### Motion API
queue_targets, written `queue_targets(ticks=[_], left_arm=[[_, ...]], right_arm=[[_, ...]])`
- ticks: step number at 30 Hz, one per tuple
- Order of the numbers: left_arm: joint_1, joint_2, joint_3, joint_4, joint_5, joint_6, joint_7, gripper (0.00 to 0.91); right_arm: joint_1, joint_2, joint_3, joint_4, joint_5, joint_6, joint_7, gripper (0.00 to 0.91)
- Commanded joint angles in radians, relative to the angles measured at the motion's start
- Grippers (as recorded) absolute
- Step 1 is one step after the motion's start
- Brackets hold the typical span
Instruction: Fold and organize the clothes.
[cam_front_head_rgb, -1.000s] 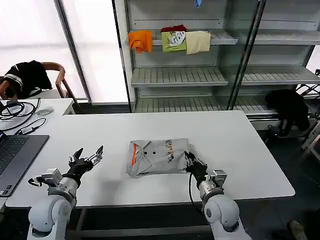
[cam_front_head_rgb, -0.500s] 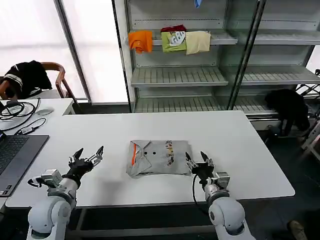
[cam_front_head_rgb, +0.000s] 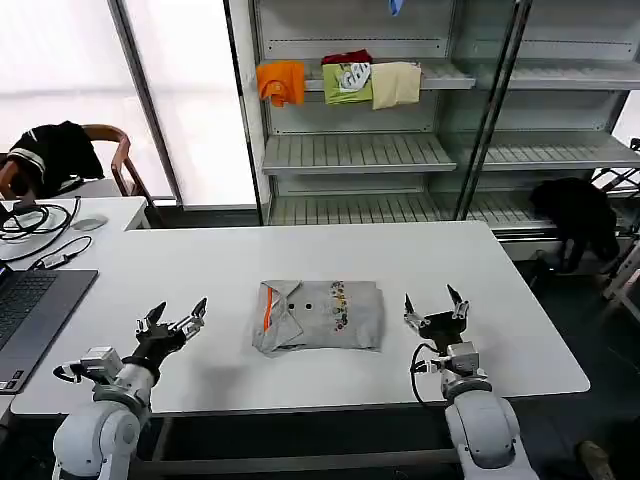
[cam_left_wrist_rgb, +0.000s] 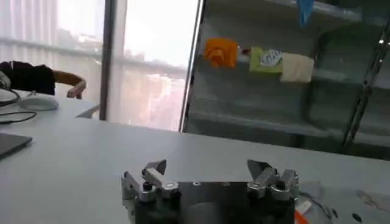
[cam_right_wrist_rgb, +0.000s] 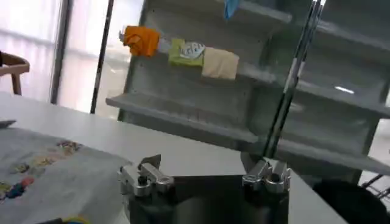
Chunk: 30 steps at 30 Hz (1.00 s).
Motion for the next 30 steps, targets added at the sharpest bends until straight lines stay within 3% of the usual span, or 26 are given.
queue_targets(ticks=[1, 10, 14, 19, 30], left_arm=[[0.034, 0.0, -0.001, -0.011, 0.009, -0.046, 0.008, 0.907], [0.074, -0.003, 0.054, -0.023, 0.069, -0.091, -0.028, 0.907], [0.07, -0.003, 0.062, -0.017, 0.069, -0.099, -0.028, 0.907], [0.063, -0.002, 0.073, 0.001, 0.07, -0.12, -0.028, 0.907], [0.052, -0.004, 0.095, 0.023, 0.072, -0.138, -0.026, 0.907]], right_arm=[[-0.011, -0.054, 0.065, 0.057, -0.071, -0.006, -0.084, 0.907], [-0.007, -0.114, 0.104, 0.074, 0.004, -0.055, -0.087, 0.907], [-0.015, -0.113, 0.113, 0.072, 0.024, -0.039, -0.152, 0.907], [-0.009, -0.11, 0.108, 0.067, 0.062, -0.082, -0.154, 0.907], [-0.034, -0.126, 0.095, 0.091, 0.068, -0.083, -0.149, 0.907]])
